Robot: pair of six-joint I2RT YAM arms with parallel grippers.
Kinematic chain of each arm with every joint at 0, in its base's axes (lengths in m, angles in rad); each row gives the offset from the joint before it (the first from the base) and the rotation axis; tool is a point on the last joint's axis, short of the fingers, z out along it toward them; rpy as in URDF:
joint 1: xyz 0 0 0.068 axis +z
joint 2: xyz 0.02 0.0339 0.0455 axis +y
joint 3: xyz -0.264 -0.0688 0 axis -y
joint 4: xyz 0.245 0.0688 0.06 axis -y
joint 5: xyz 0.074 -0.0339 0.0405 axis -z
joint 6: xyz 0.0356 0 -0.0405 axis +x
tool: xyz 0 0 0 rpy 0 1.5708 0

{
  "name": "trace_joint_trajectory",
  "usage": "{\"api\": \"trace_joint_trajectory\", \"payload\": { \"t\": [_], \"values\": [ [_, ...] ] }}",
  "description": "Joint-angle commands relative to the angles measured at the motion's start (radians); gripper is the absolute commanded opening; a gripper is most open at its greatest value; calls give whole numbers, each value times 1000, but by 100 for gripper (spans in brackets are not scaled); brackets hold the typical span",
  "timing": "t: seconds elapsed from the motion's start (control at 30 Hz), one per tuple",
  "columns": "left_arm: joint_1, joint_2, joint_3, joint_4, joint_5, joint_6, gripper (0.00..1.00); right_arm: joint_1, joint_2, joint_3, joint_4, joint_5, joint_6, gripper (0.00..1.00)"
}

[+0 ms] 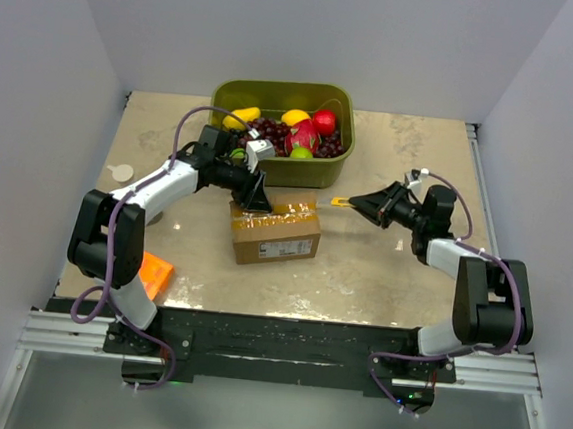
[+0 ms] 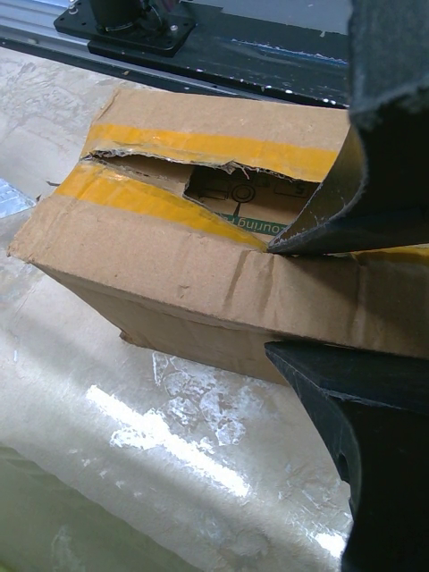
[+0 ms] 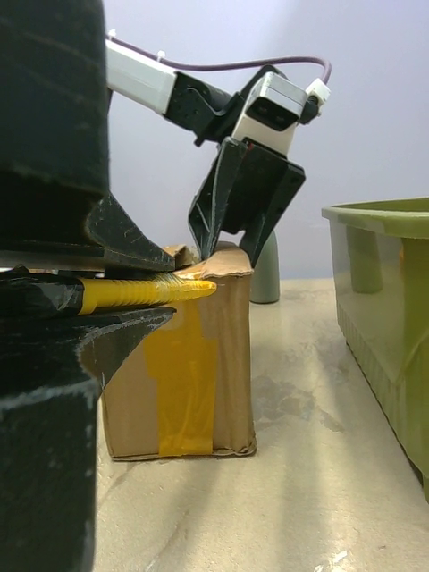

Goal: Unpack the express box

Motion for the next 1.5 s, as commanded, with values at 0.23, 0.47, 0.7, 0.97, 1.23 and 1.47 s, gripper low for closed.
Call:
{"api": "trace_joint_trajectory", "payload": {
  "t": [0.23, 0.47, 0.7, 0.97, 1.23, 1.47],
  "values": [
    [-8, 6, -22, -23, -34, 4, 16, 14, 12, 36, 25, -8, -12, 0],
    [-8, 13, -16, -25, -32, 7, 16, 14, 26, 39, 57, -7, 8, 0],
    [-8, 24, -13, -23, -34, 7, 15, 19, 31, 35, 91, -24, 32, 0],
    [-8, 39, -1, -15, -34, 4, 15, 23, 11, 27, 61, -50, 15, 0],
    [-3, 55, 19, -8, -76, -6, 12, 22, -18, 36, -83, -97, -40, 0],
    [2, 55, 22, 2, -138, -8, 7, 20, -57, 29, -180, -168, -74, 0]
  ]
}}
